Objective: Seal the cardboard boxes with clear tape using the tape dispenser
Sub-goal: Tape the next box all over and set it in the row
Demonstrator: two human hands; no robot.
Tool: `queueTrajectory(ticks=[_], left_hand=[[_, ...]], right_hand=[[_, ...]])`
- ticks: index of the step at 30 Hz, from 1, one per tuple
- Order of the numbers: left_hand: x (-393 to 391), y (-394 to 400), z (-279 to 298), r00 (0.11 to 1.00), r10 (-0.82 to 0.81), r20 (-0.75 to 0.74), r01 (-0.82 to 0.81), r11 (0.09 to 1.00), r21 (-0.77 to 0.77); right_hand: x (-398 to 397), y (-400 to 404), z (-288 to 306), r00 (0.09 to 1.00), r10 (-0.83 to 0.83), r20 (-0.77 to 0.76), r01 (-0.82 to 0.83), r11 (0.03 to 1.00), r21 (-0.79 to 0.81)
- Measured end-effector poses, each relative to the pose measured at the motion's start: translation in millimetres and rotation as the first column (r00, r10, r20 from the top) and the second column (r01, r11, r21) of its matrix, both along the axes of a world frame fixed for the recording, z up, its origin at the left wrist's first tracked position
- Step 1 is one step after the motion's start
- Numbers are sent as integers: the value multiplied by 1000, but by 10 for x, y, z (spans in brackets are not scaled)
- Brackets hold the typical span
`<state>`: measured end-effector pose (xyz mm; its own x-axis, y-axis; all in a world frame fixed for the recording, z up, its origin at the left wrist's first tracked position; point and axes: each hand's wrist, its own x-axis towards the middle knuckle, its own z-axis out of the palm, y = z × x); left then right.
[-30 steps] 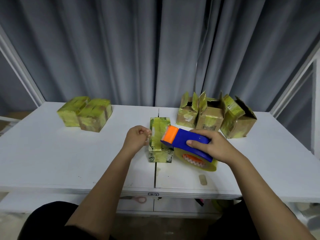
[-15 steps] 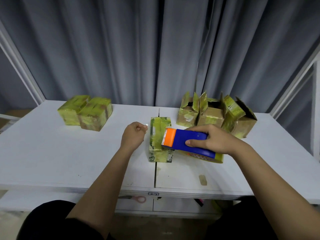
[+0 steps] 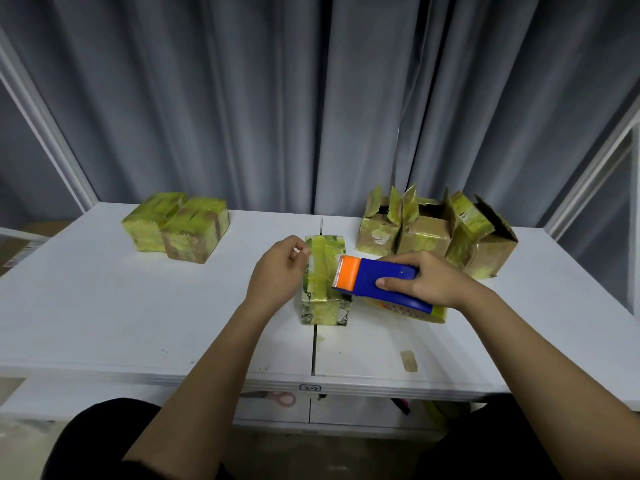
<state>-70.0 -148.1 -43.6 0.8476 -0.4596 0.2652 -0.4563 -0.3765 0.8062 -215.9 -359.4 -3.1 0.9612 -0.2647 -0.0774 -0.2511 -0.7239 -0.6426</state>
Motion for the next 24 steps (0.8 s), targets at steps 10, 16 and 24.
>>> queueTrajectory(ticks=[10,16,24], left_hand=[[71,26,-344,960,43,-275,-68,994,-82],[56,122,-525,948,93,-305,-115,992,-53],[3,199,-692,949,137,-285,-141,990,9]], right_hand=[[120,36,264,992,31,-119,-50,986,-158],[355,94,245,976,64,-207,-111,968,-225],[604,207,380,944,100,-313,-181,953,-241]])
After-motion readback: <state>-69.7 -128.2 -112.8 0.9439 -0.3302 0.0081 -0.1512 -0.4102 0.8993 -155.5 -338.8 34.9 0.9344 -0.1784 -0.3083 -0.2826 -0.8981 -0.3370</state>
